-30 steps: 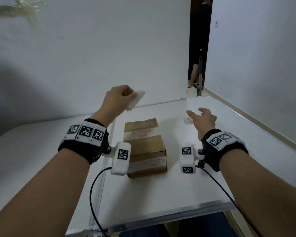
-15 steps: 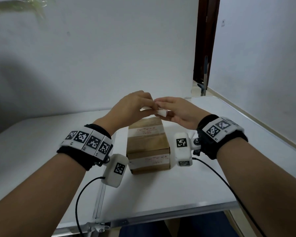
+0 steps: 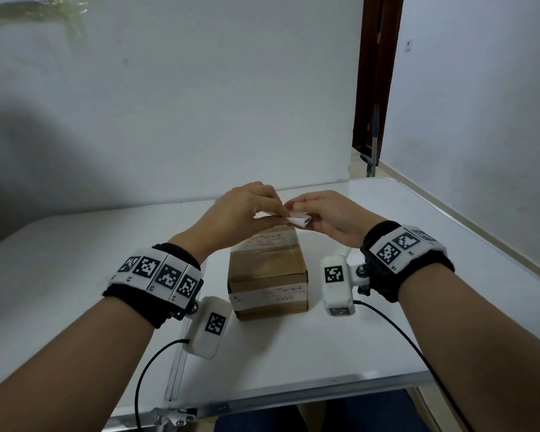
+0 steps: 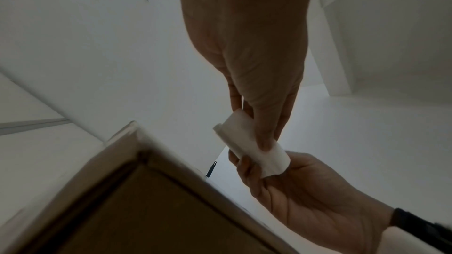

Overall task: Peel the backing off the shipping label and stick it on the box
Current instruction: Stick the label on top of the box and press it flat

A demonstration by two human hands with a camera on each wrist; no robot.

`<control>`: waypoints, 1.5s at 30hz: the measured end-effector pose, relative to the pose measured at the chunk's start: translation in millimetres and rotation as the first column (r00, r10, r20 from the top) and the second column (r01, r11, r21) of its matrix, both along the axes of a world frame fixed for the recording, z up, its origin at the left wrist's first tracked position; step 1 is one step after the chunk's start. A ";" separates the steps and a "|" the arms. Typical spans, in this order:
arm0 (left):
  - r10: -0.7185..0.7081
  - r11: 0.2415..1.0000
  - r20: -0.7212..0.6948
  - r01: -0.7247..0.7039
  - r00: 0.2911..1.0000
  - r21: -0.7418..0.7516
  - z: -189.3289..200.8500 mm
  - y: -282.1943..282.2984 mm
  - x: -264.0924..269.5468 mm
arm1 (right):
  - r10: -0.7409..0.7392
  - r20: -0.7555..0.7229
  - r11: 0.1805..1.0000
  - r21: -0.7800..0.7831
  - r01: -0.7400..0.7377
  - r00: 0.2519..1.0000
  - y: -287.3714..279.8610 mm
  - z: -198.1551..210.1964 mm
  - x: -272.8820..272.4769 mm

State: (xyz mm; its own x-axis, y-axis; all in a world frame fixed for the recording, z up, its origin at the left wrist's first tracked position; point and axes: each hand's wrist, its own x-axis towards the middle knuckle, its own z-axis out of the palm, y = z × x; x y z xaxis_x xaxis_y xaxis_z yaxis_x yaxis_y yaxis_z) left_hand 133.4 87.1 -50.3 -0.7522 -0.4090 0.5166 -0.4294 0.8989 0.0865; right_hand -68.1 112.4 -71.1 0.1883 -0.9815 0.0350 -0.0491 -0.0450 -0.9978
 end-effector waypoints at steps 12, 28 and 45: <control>-0.015 1.000 -0.065 0.016 0.998 0.012 -12.6 -0.7 -0.9 | -0.143 -0.012 0.989 -0.027 0.142 0.990 -1.1 -2.2 -7.3; -0.020 0.999 -0.127 0.025 0.992 0.041 -9.7 2.3 -2.5 | -0.052 0.110 0.997 0.069 0.045 0.993 2.7 -7.5 -16.9; 0.050 0.976 -0.148 -0.017 0.988 0.219 -13.4 14.6 3.0 | -0.149 0.005 0.989 -0.019 0.149 0.989 1.3 -10.4 -16.4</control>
